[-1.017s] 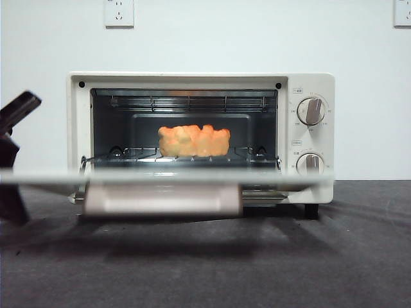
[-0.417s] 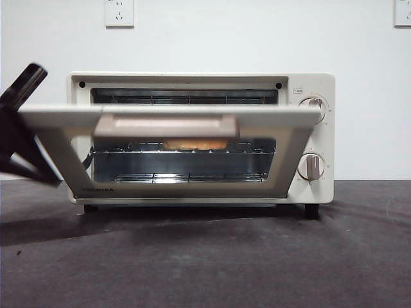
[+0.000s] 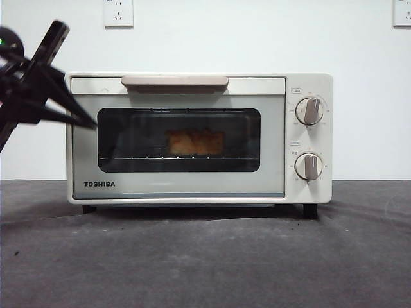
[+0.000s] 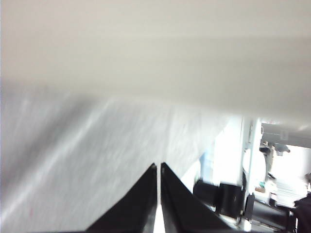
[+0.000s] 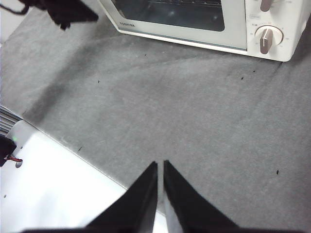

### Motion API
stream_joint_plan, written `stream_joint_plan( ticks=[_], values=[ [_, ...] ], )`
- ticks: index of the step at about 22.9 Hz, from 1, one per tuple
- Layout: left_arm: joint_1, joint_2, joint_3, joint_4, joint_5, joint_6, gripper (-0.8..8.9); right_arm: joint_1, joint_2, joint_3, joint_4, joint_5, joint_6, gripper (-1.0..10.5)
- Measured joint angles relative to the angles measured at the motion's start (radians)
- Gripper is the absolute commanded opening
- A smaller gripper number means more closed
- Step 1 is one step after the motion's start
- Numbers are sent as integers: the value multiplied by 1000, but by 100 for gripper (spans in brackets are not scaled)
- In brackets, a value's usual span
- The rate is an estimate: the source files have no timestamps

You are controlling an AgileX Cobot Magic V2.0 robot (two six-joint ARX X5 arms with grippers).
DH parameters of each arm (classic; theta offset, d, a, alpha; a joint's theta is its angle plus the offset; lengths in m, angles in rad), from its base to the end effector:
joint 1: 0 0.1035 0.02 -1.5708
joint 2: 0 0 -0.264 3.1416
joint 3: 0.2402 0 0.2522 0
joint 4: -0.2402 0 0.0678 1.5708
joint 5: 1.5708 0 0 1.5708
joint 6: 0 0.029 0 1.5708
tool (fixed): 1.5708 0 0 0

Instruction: The left arm flap open the oven, the right arm pick bread and place it into oven, the left arm flap close the oven

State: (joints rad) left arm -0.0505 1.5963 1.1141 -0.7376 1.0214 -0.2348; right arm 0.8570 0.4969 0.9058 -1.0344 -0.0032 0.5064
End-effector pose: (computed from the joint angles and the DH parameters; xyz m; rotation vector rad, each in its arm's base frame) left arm 0.2985 -0.0399 0.2291 -0.7847 1.2451 -0.8037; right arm 0.0440 0.0509 0.3251 0.1952 0.7751 0.6568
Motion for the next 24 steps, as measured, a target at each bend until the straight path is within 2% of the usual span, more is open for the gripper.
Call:
stream_joint_plan(
  ticks=[5,10,13,18,24],
  values=[
    [1,-17,69,-7,0,3,16,0,0,0,0,0,0,17],
    [0,-129,69,-28,-9,21,16,0,0,0,1,8,0,17],
    [-5,-231,71,-55,-65,49,16,0,0,0,14,30,-2,17],
    [-58,-431,71,-105,-217,132,16,0,0,0,74,40,-31,17],
    [-117,-660,72,-202,-360,224,16,0,0,0,111,136,-92,17]
  ],
)
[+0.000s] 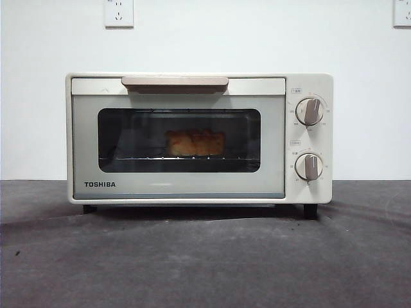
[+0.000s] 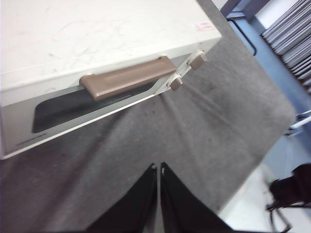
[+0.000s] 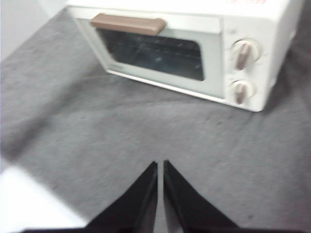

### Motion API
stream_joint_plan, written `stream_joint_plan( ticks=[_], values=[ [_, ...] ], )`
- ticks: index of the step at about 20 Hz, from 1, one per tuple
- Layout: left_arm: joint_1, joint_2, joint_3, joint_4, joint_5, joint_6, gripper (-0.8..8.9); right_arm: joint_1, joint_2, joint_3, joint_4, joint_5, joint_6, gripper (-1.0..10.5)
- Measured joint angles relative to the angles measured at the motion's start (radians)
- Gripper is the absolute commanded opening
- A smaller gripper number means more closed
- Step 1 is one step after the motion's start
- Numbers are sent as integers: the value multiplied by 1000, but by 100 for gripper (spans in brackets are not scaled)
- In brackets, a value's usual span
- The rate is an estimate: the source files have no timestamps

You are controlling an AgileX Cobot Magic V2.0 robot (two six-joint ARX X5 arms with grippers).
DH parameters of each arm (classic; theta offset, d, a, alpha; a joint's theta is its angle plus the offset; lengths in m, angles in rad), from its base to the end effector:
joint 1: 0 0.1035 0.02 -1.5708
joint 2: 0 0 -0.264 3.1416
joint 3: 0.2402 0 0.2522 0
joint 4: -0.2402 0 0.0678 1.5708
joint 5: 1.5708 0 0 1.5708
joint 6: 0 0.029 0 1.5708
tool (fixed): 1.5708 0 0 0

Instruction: The left arm flap open the oven, the right arm pick bread and place it into oven, the left arm flap close the oven

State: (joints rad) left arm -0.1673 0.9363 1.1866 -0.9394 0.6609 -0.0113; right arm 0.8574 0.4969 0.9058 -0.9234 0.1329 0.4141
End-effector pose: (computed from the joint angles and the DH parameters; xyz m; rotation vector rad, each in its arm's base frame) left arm 0.1508 -0.0435 0.3773 -0.1833 0.6916 -0.7907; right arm 0.0506 0.0526 0.3343 0.1394 0.5971 0.5968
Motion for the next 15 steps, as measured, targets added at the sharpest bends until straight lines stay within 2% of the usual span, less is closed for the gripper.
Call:
stream_joint_plan(
  ticks=[4,10,15],
  values=[
    [-2,-132,0,-69,-93,3,16,0,0,0,0,29,-29,17],
    [-1,-347,-18,-82,-317,-48,16,0,0,0,33,29,-79,17],
    [-2,-480,-121,-61,-348,-85,16,0,0,0,71,29,-117,17]
  ],
)
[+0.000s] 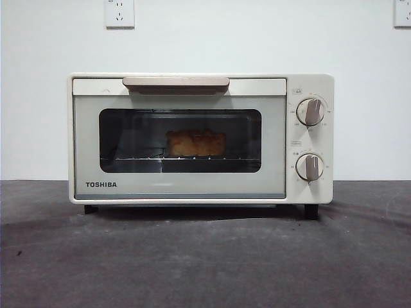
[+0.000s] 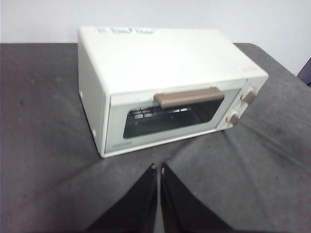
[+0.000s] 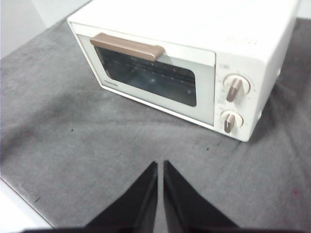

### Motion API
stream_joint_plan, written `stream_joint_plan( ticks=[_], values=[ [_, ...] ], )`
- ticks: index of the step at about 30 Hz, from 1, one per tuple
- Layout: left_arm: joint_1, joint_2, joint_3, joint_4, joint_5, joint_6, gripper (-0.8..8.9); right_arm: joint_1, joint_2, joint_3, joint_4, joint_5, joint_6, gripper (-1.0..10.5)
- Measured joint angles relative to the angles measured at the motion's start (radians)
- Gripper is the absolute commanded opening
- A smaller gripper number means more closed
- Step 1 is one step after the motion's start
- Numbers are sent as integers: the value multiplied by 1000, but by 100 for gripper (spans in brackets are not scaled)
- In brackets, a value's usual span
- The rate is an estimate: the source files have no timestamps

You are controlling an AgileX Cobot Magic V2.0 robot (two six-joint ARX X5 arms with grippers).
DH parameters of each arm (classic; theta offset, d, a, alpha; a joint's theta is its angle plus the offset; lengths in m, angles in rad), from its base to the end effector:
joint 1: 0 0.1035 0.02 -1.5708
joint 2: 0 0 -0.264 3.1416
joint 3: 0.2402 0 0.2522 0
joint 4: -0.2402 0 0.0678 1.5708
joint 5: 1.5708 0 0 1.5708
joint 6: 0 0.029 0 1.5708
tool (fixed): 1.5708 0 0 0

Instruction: The left arm flap open the oven, the right arm pick bread and place it into oven, the left arm flap close the oven

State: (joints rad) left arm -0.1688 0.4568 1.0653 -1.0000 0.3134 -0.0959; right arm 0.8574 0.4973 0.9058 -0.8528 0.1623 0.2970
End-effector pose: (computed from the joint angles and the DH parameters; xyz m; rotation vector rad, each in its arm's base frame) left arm 0.0359 -0.0152 0.3728 -0.1214 0.4169 -0.4568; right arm 0.0533 0.0544 0.3404 0.0603 0.4914 0.6161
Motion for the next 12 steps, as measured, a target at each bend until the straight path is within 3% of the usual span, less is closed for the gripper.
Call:
stream_joint_plan(
  ticks=[5,12],
  values=[
    [0,-48,-137,-9,-1,-6,16,0,0,0,2,18,-13,17],
    [0,-41,-148,-13,-1,-24,20,0,0,0,1,21,-28,17]
  ],
)
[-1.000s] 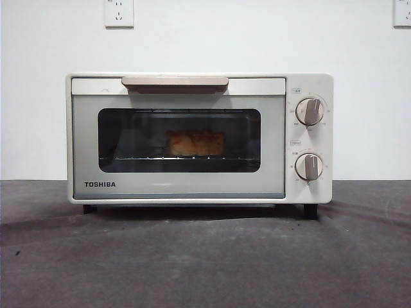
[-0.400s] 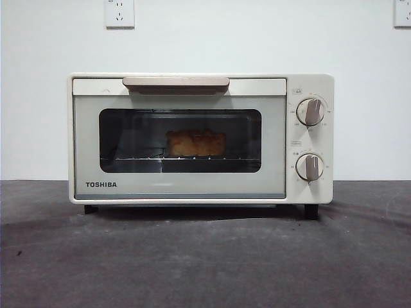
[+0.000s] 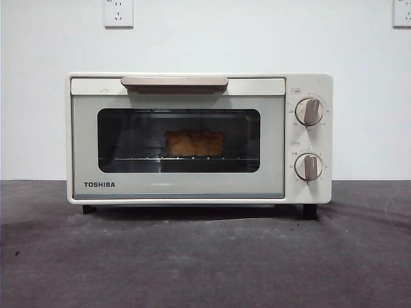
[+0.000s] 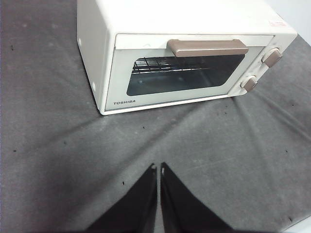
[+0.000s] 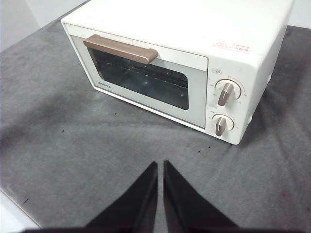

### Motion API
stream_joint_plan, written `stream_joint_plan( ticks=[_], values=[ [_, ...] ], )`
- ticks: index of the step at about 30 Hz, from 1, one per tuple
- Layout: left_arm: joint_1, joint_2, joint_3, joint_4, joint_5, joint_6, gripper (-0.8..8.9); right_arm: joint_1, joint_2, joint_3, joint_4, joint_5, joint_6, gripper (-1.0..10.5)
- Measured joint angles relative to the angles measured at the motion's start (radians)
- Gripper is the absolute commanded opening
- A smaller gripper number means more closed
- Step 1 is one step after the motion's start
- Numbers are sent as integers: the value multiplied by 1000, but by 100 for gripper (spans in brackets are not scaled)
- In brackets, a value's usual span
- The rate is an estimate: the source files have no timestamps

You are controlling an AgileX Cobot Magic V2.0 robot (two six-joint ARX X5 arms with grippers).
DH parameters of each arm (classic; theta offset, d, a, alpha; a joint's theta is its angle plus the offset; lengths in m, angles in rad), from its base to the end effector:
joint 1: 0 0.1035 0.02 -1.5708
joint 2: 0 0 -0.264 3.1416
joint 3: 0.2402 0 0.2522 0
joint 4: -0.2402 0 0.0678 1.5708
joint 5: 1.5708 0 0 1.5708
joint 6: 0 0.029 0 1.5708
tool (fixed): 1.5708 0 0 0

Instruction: The left arm flap open the oven, the right arm pick bread and place it into oven, the left arm flap close the oven

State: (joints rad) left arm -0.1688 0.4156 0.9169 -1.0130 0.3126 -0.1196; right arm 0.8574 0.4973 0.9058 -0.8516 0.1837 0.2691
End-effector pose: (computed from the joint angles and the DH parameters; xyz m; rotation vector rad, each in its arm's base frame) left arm 0.0455 -0.0168 0.3337 -0.1518 0.5430 -0.4396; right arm 0.0537 0.0540 0.3405 0.0312 0.4760 0.6026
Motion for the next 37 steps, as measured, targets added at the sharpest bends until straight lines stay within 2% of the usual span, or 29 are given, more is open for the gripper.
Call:
stream_joint_plan(
  ticks=[13,16,21,28,32,37],
  values=[
    [-4,-6,-3,13,0,-2,20,0,0,0,2,0,-3,17],
    [-1,-28,-47,71,0,-2,20,0,0,0,3,0,-3,17],
    [54,-111,-251,285,-8,2,19,0,0,0,3,0,-3,17],
    [180,-291,-661,699,-137,10,19,0,0,0,3,0,-3,17],
    [219,-403,-823,737,-200,3,20,0,0,0,3,0,-3,17],
    [222,-411,-866,787,-261,-20,20,0,0,0,4,0,-3,17]
  ],
)
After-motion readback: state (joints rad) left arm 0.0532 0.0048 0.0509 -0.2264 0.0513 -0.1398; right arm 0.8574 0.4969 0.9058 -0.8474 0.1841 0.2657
